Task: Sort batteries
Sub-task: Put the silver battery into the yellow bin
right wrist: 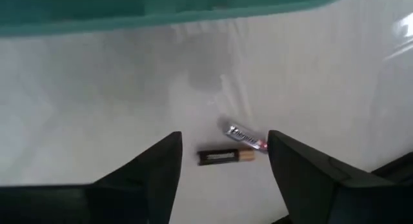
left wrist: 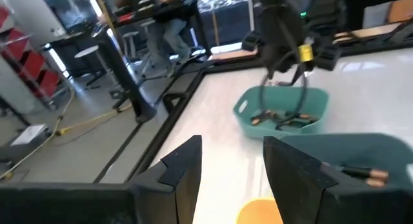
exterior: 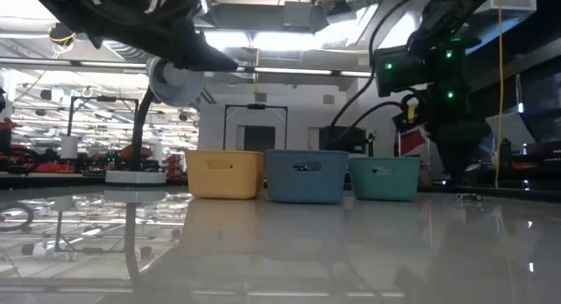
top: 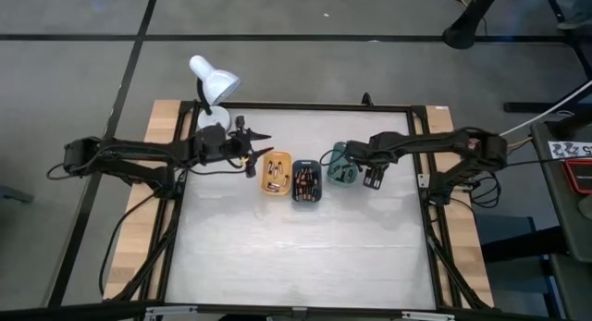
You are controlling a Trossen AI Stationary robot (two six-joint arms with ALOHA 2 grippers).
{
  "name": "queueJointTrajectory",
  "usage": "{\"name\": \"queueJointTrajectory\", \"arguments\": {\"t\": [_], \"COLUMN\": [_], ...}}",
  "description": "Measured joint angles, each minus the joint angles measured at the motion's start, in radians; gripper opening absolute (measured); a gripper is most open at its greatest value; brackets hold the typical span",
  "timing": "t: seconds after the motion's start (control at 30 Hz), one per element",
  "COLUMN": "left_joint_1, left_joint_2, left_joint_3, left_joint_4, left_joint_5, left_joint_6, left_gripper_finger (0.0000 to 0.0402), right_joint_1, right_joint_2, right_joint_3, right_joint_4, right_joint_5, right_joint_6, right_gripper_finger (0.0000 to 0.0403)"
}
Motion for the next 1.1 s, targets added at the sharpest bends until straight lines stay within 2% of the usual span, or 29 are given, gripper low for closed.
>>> {"name": "queueJointTrajectory", "arguments": {"t": [0.2, 0.5, 0.93, 1.1], "left_joint_1": [0.053, 0.068, 0.068, 0.068], "left_joint_2": [0.0, 0.0, 0.0, 0.001], "left_joint_3": [0.0, 0.0, 0.0, 0.0], "left_joint_4": [-0.057, -0.079, -0.079, -0.078], "left_joint_5": [0.0, 0.0, 0.0, 0.0], "left_joint_6": [-0.016, -0.031, -0.035, -0.035], "left_gripper_finger": [0.0156, 0.0156, 0.0156, 0.0156], "right_joint_1": [-0.017, -0.117, -0.137, -0.137], "right_joint_2": [0.041, 0.091, 0.092, 0.093], "right_joint_3": [0.0, -0.012, -0.099, -0.101], "right_joint_4": [-0.014, -0.009, 0.136, 0.145], "right_joint_5": [0.036, 0.035, -0.003, -0.025], "right_joint_6": [-0.119, -0.166, -0.281, -0.285], "right_gripper_finger": [0.0231, 0.0221, 0.0151, 0.0088]}}
